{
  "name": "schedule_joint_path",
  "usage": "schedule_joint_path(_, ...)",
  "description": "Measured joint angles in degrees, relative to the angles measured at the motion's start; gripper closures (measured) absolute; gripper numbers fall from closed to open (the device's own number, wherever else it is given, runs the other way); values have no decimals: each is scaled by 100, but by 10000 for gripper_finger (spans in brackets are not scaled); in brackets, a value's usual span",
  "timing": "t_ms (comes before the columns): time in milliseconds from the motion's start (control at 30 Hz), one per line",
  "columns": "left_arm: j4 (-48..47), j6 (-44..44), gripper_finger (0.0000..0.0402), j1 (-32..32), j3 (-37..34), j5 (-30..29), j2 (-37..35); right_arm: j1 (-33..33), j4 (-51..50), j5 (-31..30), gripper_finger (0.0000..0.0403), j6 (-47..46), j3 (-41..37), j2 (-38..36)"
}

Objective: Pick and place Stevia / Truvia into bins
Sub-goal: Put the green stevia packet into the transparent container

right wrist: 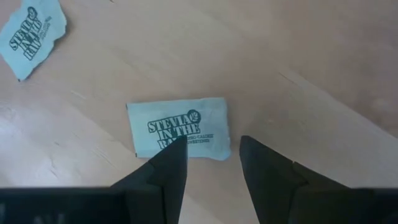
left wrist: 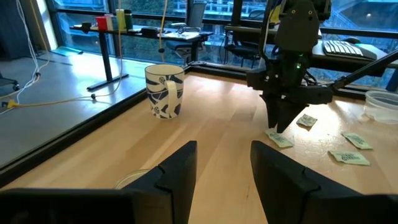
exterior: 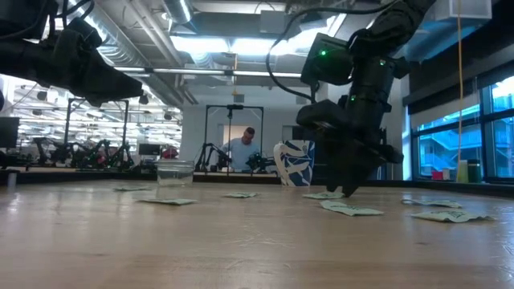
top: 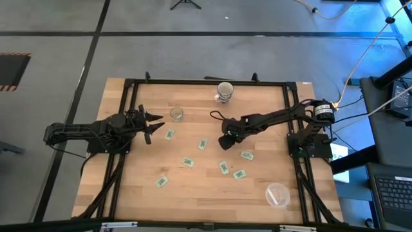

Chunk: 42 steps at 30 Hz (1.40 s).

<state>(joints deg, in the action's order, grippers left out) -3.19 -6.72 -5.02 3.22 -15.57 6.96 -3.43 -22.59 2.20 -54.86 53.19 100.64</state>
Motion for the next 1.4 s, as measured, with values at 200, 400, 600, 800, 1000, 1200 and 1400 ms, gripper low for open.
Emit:
schedule_joint_path(200, -1, 0, 258, 2, 0, -1, 0, 108, -22, -74, 249, 394, 15, 189)
schedule_joint_path(400, -3, 0, 258, 0, 0, -3, 0, 145, -70, -255, 249, 279, 26, 261)
schedule_joint_path(600, -3, 0, 258, 0, 0, -145, 0, 154, -111, -260, 264, 281, 25, 261)
schedule_joint_path(800, -3, 0, 258, 0, 0, -206, 0, 149, -185, -317, 340, 263, 9, 261)
schedule_joint_path(1000, -3, 0, 258, 0, 0, -204, 0, 145, -187, -338, 396, 272, 2, 261)
schedule_joint_path(1200, -7, 0, 258, 0, 0, -202, 0, 147, -246, -306, 399, 346, 81, 102)
schedule_joint_path(1400, -7, 0, 258, 2, 0, -268, 0, 214, -405, -198, 401, 567, 521, -548)
